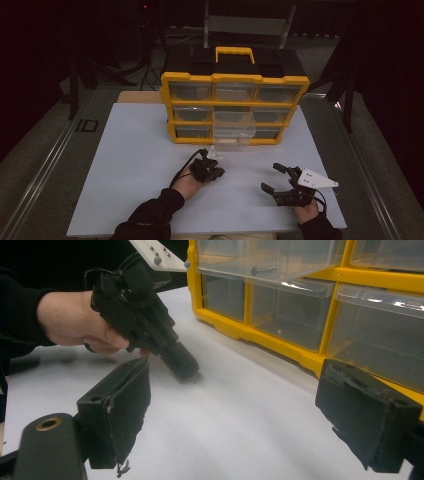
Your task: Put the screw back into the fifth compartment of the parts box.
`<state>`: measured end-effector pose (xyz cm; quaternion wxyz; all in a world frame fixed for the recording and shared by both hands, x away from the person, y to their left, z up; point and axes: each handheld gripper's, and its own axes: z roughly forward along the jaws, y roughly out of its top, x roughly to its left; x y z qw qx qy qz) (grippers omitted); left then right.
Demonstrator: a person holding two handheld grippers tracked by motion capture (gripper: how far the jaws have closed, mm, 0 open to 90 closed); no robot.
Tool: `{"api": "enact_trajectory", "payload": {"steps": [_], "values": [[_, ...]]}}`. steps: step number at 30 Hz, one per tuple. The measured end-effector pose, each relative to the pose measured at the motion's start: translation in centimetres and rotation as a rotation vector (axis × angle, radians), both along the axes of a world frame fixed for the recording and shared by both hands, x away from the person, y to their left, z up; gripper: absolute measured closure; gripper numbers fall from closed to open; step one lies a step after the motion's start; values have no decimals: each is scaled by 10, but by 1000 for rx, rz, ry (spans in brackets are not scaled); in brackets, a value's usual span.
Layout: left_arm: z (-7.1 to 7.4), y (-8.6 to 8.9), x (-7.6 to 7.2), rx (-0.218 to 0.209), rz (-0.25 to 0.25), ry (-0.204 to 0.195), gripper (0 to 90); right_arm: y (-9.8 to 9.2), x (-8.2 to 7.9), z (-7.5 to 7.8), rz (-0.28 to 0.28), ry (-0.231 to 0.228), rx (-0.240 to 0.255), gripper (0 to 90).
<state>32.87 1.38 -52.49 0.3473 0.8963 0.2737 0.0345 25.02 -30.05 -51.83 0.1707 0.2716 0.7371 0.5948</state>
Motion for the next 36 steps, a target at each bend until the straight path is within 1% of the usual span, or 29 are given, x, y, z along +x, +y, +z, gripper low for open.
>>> {"api": "enact_trajectory", "payload": {"steps": [1,2,4,5,6,10,12,13,15,17,21,23,30,31,32,33,36], "values": [[1,1,0,-3,-4,5,886,0,0,0,0,0,0,144],[4,1,-3,0,-7,-6,886,0,0,0,1,1,1,144],[8,3,-5,-7,-17,-4,886,0,1,-1,1,3,-2,144],[10,4,-6,-2,-20,-13,886,1,1,-1,2,3,-2,144],[12,4,-7,-3,-22,-9,886,1,1,-1,2,4,-2,144],[24,8,-11,-11,-21,-23,886,1,1,-2,2,5,-1,143],[31,10,-13,-28,-24,-23,886,1,1,-2,3,7,-1,143],[35,10,-14,-29,-31,-31,886,1,1,-2,3,7,-1,144],[41,11,-16,-44,-42,-30,886,2,1,-2,3,9,0,144],[48,10,-19,-43,-50,-45,886,2,1,-2,3,9,-1,143],[62,10,-24,-58,-64,-71,886,1,1,-2,1,8,-1,144],[70,10,-25,-71,-71,-77,886,1,1,-2,2,8,-1,144],[93,8,-30,-89,-88,-125,886,1,1,-2,1,4,-1,144],[96,8,-30,-92,-94,-128,886,1,1,-2,2,4,-1,144],[96,8,-30,-92,-94,-128,886,1,1,-2,2,4,-1,144],[101,8,-31,-97,-94,-139,886,1,1,-1,2,3,-2,143],[109,8,-31,-106,-98,-145,886,1,1,-2,2,6,-1,144]]}}
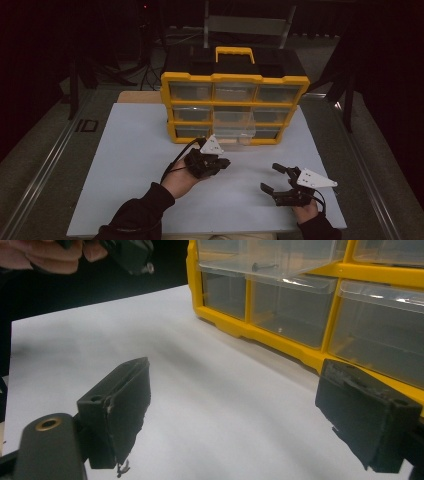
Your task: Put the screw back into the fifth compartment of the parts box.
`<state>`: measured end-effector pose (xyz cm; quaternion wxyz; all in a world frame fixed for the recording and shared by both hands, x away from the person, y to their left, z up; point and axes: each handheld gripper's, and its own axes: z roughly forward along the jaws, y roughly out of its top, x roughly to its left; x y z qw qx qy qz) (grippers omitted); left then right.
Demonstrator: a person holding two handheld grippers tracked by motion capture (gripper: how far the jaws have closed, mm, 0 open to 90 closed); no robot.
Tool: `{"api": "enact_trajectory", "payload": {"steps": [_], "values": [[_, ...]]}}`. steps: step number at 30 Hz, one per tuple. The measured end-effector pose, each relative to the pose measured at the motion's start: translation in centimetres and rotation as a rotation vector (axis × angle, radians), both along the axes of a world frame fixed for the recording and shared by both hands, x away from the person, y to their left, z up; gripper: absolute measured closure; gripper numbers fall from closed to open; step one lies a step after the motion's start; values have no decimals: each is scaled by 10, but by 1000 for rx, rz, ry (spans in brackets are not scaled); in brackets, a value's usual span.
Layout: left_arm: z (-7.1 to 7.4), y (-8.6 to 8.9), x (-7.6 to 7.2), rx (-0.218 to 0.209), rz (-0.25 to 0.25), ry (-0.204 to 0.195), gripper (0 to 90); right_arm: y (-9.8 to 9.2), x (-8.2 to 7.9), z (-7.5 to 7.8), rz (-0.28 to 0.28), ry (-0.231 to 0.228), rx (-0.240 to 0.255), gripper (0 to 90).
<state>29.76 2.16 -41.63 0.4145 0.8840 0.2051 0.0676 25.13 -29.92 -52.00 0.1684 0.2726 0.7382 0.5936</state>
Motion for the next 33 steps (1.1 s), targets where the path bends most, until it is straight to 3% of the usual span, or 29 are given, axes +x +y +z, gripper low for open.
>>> {"api": "enact_trajectory", "payload": {"steps": [8,23,33], "values": [[20,-1,2,-15,-16,-17,886,0,0,0,-1,0,-1,143],[66,-7,11,-51,-23,-93,886,0,0,0,-9,-2,-3,143],[83,-10,27,-77,16,-120,886,-1,0,0,-16,8,-4,143]]}}
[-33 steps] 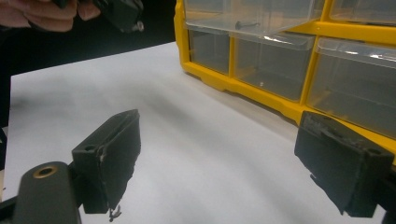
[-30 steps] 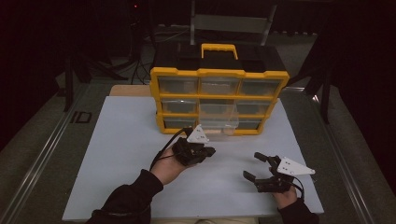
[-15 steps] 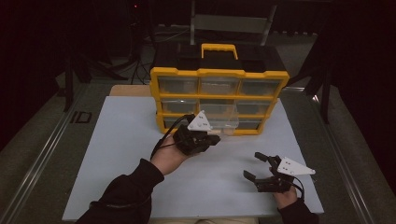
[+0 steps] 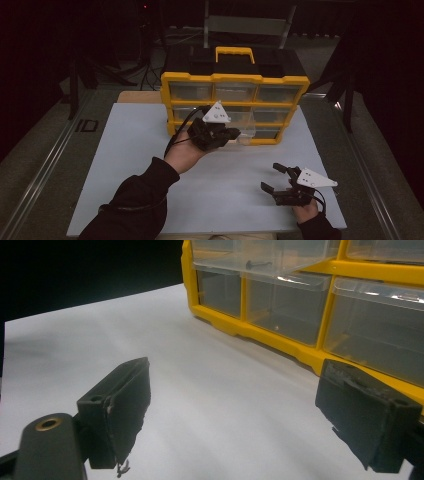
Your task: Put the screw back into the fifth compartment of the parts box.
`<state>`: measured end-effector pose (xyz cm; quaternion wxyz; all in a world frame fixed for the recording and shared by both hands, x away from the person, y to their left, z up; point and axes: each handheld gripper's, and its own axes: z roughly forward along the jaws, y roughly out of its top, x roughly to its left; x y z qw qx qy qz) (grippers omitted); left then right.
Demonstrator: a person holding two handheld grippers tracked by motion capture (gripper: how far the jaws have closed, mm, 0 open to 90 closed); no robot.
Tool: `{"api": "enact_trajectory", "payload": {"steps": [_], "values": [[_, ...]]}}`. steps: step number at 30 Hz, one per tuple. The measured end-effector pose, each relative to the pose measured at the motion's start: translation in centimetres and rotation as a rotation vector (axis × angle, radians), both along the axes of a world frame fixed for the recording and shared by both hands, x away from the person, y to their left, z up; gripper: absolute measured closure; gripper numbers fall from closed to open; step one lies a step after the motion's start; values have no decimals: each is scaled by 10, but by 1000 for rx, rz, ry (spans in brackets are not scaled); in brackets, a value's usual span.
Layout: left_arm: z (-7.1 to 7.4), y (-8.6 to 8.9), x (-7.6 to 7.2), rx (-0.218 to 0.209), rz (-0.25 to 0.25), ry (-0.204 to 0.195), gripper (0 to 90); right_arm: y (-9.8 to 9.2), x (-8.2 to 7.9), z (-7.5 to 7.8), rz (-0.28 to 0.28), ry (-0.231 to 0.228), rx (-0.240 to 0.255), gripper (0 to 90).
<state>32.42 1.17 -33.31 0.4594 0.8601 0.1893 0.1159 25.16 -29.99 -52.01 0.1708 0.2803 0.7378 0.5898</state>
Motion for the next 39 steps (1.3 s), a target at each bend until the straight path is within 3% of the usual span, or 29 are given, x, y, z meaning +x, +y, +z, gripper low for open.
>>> {"api": "enact_trajectory", "payload": {"steps": [8,10,14,21,26,30,33,39], "values": [[7,-2,18,-25,73,-4,886,0,0,0,1,-2,4,143],[5,-4,22,-13,93,-10,885,0,0,0,2,-3,3,143],[0,-8,31,4,151,11,885,-1,0,1,0,-3,3,144],[-8,-12,44,36,233,81,885,-1,0,1,1,-5,4,143],[-12,-17,48,74,255,110,884,-1,0,1,2,-5,4,144],[-16,-19,52,77,269,142,874,-1,0,1,2,-5,5,144],[-17,-19,53,71,267,146,766,-2,0,1,0,-4,9,143],[-14,-17,51,42,272,134,677,-3,-1,0,0,-1,11,143]]}}
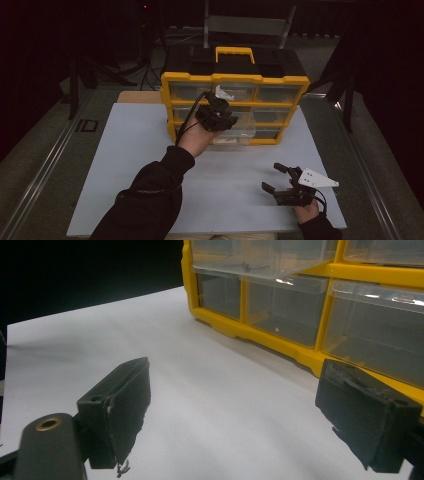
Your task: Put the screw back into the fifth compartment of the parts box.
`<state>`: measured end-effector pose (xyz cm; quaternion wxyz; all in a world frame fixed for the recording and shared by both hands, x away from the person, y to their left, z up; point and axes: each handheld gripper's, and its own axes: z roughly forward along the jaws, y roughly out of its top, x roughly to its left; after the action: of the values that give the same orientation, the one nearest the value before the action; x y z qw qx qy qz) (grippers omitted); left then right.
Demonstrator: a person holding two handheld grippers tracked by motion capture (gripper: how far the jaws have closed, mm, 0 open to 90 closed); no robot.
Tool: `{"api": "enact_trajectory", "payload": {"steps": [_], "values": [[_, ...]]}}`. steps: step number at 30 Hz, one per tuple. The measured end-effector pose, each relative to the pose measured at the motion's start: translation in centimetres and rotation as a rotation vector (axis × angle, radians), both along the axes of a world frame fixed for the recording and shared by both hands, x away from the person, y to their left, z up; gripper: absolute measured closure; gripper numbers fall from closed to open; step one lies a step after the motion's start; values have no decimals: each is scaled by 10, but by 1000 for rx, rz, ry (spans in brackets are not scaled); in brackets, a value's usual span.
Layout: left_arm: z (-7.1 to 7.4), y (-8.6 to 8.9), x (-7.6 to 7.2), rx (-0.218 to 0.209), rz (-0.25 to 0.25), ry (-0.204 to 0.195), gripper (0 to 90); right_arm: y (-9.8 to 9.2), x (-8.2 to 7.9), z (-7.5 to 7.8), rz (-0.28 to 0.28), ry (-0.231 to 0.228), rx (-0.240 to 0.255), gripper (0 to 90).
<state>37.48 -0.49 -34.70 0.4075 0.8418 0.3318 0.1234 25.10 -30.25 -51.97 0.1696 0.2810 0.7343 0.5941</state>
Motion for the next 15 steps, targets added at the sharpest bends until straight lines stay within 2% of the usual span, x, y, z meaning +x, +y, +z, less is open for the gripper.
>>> {"api": "enact_trajectory", "payload": {"steps": [4,8,10,15], "values": [[5,4,-4,-13,7,-28,624,-1,0,0,1,1,3,143],[10,8,-9,-24,3,-36,556,-1,-1,0,-1,1,4,143],[12,9,-11,-22,-1,-37,499,-1,-1,0,-1,0,1,144],[15,13,-17,-50,-5,-41,345,-1,-1,0,-4,2,-1,144]]}}
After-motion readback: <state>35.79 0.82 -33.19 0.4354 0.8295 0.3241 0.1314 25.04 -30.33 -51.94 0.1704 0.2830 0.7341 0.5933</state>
